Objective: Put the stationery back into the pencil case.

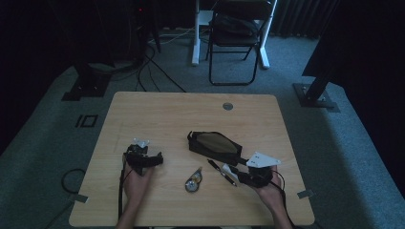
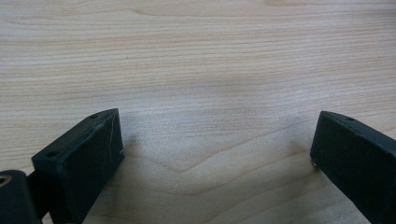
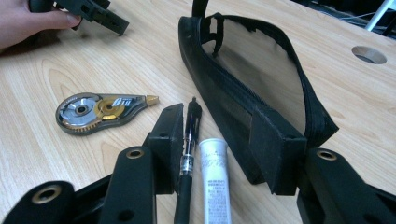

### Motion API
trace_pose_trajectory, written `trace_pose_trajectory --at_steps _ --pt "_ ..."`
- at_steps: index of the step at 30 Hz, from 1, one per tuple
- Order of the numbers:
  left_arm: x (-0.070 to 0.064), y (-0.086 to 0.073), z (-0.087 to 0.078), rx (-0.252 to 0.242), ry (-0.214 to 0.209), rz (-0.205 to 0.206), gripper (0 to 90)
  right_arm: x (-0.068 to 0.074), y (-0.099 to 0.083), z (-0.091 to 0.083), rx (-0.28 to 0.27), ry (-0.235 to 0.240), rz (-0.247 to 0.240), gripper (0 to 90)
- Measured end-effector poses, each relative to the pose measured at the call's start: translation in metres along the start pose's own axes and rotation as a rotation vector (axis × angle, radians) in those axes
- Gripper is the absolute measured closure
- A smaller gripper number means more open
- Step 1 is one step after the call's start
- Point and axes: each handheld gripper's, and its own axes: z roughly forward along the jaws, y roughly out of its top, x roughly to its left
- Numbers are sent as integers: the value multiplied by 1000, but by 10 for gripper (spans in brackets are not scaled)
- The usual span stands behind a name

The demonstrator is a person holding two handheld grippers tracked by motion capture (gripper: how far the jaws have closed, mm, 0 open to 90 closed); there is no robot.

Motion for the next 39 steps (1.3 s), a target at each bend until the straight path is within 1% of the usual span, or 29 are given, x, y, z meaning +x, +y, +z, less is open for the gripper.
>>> trace_pose_trajectory --at_steps 4,10,14,22,32,39 --pt "0 0 0 0 1 0 27 1 -3 1 7 2 -3 580" --pt "0 0 0 0 1 0 27 1 -8 8 39 -1 1 627" --pt "0 0 0 0 1 0 27 1 -12 11 61 -6 -2 640" --pt "0 0 0 0 1 0 27 -1 -23 15 94 -6 16 680" --pt "0 0 0 0 1 0 27 -2 -35 17 129 -5 28 687" --pt "0 0 0 0 1 0 27 -2 -40 17 141 1 39 686"
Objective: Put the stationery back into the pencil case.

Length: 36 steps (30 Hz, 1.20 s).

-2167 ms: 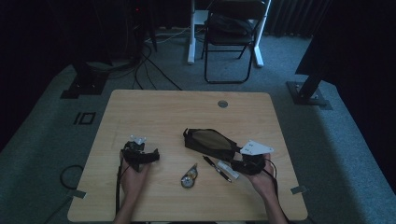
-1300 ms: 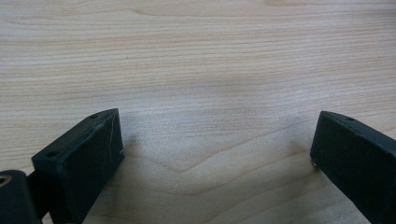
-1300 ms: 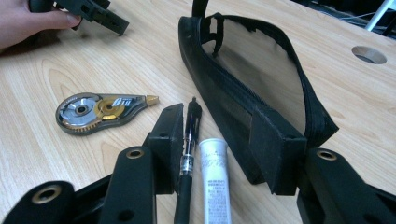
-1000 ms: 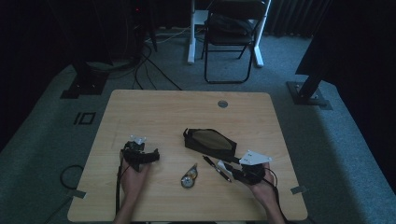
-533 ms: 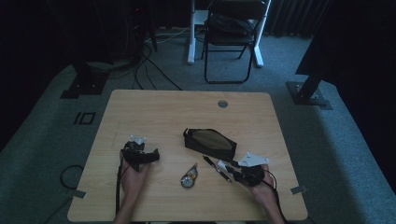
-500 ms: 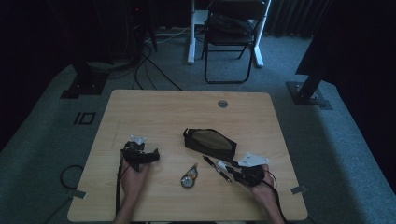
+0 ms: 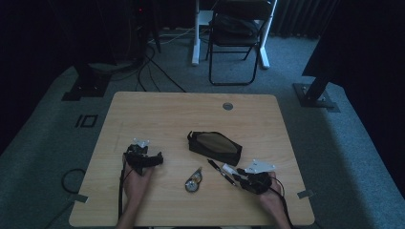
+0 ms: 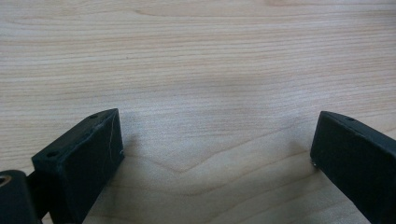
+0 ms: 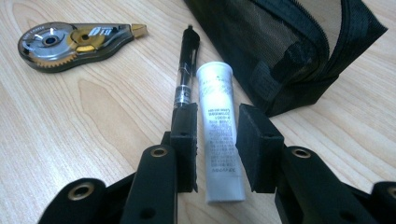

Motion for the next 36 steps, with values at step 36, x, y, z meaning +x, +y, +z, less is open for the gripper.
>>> trace_pose_trajectory --at_steps 36 --pt "0 0 0 0 0 0 27 -2 -4 14 124 7 0 713"
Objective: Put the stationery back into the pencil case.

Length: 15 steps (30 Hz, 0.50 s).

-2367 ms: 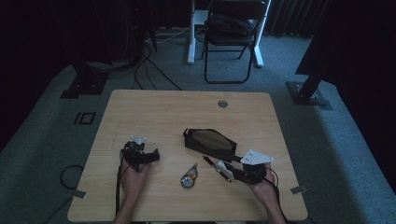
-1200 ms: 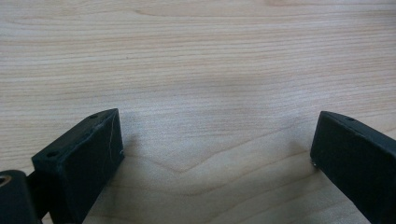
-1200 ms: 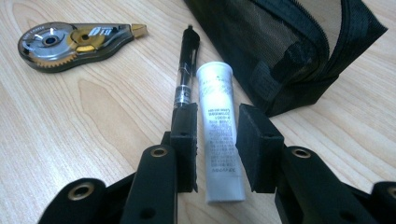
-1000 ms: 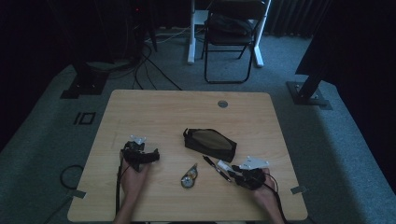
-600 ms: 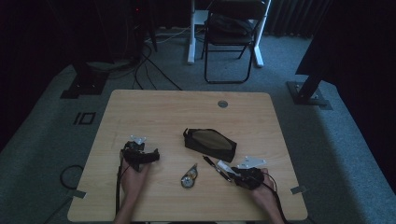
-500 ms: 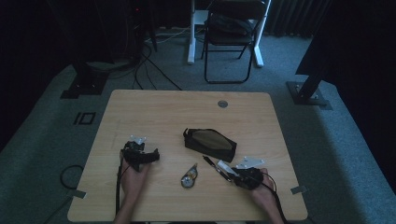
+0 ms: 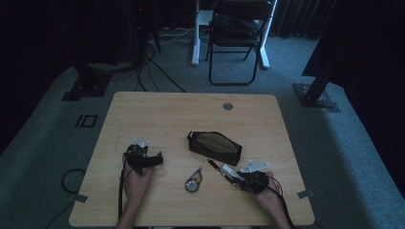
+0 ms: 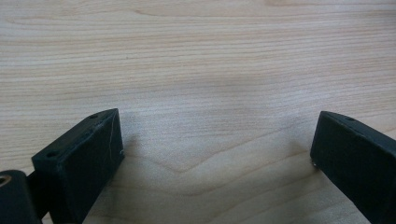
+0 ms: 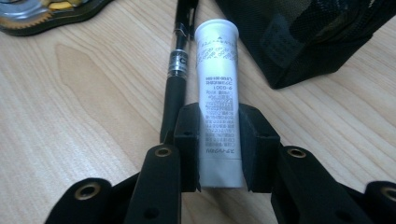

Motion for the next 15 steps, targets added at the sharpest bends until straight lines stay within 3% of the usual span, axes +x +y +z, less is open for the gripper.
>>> trace_pose_trajectory --at_steps 15 --pt "0 0 0 0 0 0 27 4 4 -8 -40 5 -24 714"
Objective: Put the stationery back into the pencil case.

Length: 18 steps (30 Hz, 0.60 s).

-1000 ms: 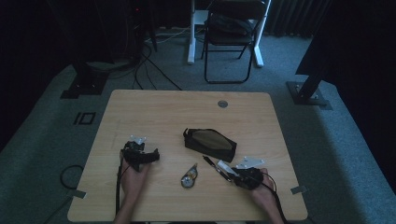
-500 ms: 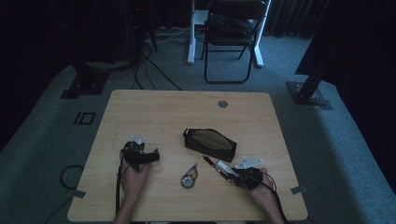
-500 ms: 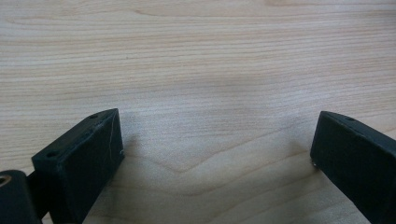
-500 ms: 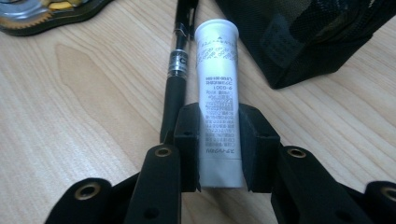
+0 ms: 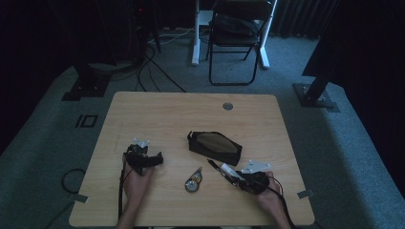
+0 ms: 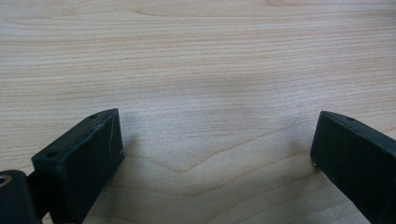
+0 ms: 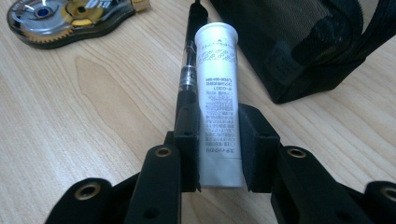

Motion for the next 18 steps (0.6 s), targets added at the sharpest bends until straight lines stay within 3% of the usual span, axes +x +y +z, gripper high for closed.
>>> trace_pose_trajectory --at_steps 18 --pt "0 0 0 0 0 0 27 10 11 -13 -69 31 -23 714"
